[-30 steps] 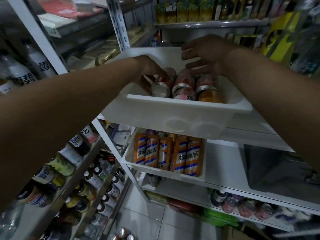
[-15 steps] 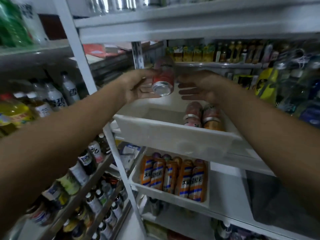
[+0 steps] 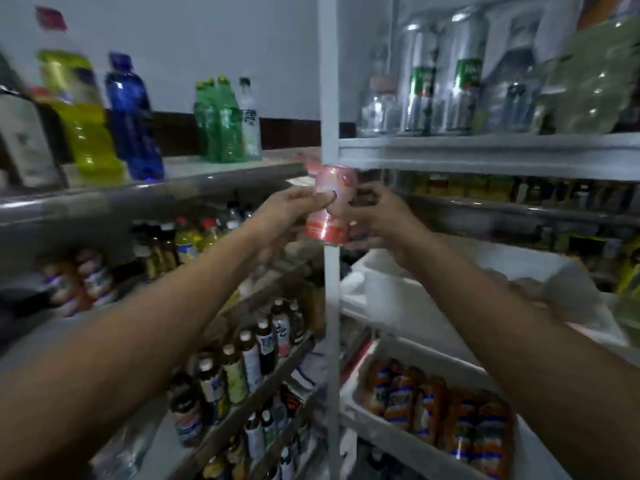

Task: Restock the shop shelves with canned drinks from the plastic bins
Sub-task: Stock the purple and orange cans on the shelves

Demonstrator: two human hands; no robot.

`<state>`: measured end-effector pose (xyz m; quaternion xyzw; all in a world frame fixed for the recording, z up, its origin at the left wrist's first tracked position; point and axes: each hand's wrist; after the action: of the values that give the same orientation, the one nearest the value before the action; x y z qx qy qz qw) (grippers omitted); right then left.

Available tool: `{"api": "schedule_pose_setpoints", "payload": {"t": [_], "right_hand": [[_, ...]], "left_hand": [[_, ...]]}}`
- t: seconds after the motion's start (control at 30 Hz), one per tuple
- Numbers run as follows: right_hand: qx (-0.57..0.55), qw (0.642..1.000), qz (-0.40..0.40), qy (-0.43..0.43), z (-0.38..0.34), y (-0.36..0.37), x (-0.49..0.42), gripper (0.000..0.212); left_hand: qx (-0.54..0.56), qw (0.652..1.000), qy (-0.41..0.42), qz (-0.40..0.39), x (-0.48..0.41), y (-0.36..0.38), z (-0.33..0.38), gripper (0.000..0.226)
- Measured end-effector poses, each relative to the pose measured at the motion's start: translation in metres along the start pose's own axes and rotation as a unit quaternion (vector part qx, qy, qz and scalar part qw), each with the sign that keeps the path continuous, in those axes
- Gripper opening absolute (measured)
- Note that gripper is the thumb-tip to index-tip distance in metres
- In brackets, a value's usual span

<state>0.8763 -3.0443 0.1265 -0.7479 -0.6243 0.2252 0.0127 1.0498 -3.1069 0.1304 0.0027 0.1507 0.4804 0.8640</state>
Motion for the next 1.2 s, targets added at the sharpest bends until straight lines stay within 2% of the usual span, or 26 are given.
{"api": "schedule_pose_setpoints", "payload": {"t": [0.07, 0.2, 0.27, 0.33, 0.47, 0.57, 0.7, 0.83, 0.9, 1.0, 1.1, 1.2], "right_hand": [[0.010, 0.999, -0.024, -0.042, -0.019, 0.036, -0.002, 0.036], [-0.053, 0.989, -0.139, -0.013, -0.041, 0.096, -0.011, 0.054], [-0.092, 0.973, -0.211, -0.015, -0.048, 0.129, -0.012, 0.051], [-0.104, 0.963, -0.245, -0.038, -0.056, 0.164, -0.011, 0.046], [-0.106, 0.966, -0.231, -0.054, -0.072, 0.235, -0.009, 0.041], [-0.087, 0.965, -0.240, -0.066, -0.075, 0.285, -0.003, 0.047], [-0.078, 0.950, -0.299, -0.047, -0.070, 0.344, 0.007, 0.026], [-0.061, 0.937, -0.342, -0.032, -0.044, 0.400, 0.026, 0.015], [-0.056, 0.935, -0.350, -0.028, -0.033, 0.426, 0.035, 0.013], [-0.056, 0.924, -0.377, -0.026, -0.021, 0.460, 0.047, 0.030], [-0.059, 0.913, -0.402, -0.022, -0.016, 0.498, 0.059, 0.038], [-0.063, 0.902, -0.427, -0.013, -0.013, 0.535, 0.075, 0.047]], "left_hand": [[-0.002, 1.000, 0.006, 0.029, 0.024, -0.031, 0.016, 0.039], [0.075, 0.994, -0.005, 0.081, 0.069, -0.096, 0.041, 0.041], [0.131, 0.986, 0.001, 0.102, 0.092, -0.123, 0.046, 0.045], [0.157, 0.978, 0.022, 0.136, 0.113, -0.150, 0.049, 0.045], [0.103, 0.976, 0.056, 0.183, 0.154, -0.200, 0.058, 0.051], [0.027, 0.971, 0.070, 0.225, 0.188, -0.230, 0.061, 0.029], [-0.012, 0.955, 0.074, 0.288, 0.232, -0.276, 0.048, 0.029], [-0.023, 0.930, 0.072, 0.359, 0.278, -0.306, 0.011, 0.013], [-0.033, 0.916, 0.088, 0.389, 0.298, -0.320, -0.007, 0.022], [-0.039, 0.903, 0.083, 0.420, 0.325, -0.341, -0.019, 0.028], [-0.044, 0.880, 0.066, 0.468, 0.355, -0.359, -0.024, 0.028], [-0.035, 0.860, 0.060, 0.505, 0.389, -0.370, -0.032, 0.017]]}}
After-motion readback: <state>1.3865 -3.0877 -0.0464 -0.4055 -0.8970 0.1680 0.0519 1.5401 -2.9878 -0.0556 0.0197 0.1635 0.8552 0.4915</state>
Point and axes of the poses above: each hand's wrist, its own x-axis away from the middle knuckle, its own y-axis out of the palm, z = x × y, and after that the axes turned 14 degrees about x, right-handed
